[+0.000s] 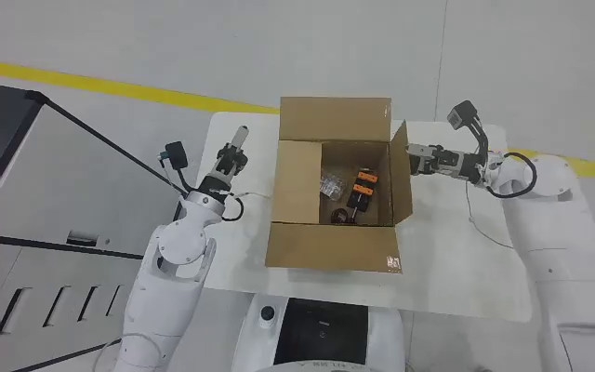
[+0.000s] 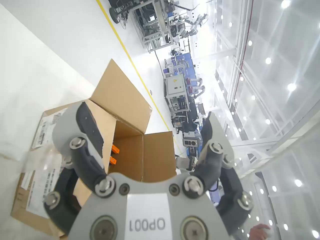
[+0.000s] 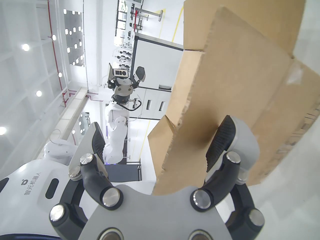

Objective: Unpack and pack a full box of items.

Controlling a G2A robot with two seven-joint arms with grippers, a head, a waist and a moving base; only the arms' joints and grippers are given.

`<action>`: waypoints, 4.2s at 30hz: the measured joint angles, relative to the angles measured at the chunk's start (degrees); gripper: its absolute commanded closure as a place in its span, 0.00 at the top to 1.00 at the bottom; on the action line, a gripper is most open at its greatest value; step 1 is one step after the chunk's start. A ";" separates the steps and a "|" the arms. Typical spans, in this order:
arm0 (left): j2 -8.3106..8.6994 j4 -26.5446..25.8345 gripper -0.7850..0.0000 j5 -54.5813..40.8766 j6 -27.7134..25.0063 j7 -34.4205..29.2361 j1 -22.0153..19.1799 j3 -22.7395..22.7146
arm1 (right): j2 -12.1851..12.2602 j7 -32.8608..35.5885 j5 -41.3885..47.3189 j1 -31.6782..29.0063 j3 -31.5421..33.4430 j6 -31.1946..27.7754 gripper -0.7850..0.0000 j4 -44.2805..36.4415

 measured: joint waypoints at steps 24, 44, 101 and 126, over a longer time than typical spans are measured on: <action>0.69 -6.39 1.00 -2.58 1.47 -1.24 15.94 -8.93 | -6.88 -4.50 -16.45 13.14 -25.29 -0.72 1.00 9.30; 1.79 -6.32 1.00 1.03 -3.16 -12.85 22.16 -11.17 | -5.60 -0.95 2.04 14.02 -15.49 -9.14 1.00 10.90; 3.70 -6.57 1.00 -4.38 0.85 -34.29 25.13 -17.00 | -3.47 3.16 4.72 14.03 -9.38 -8.11 1.00 10.70; 4.08 -6.88 1.00 -1.11 -1.97 -36.20 25.61 -15.94 | 1.91 7.76 3.30 28.75 3.01 -3.54 0.97 28.94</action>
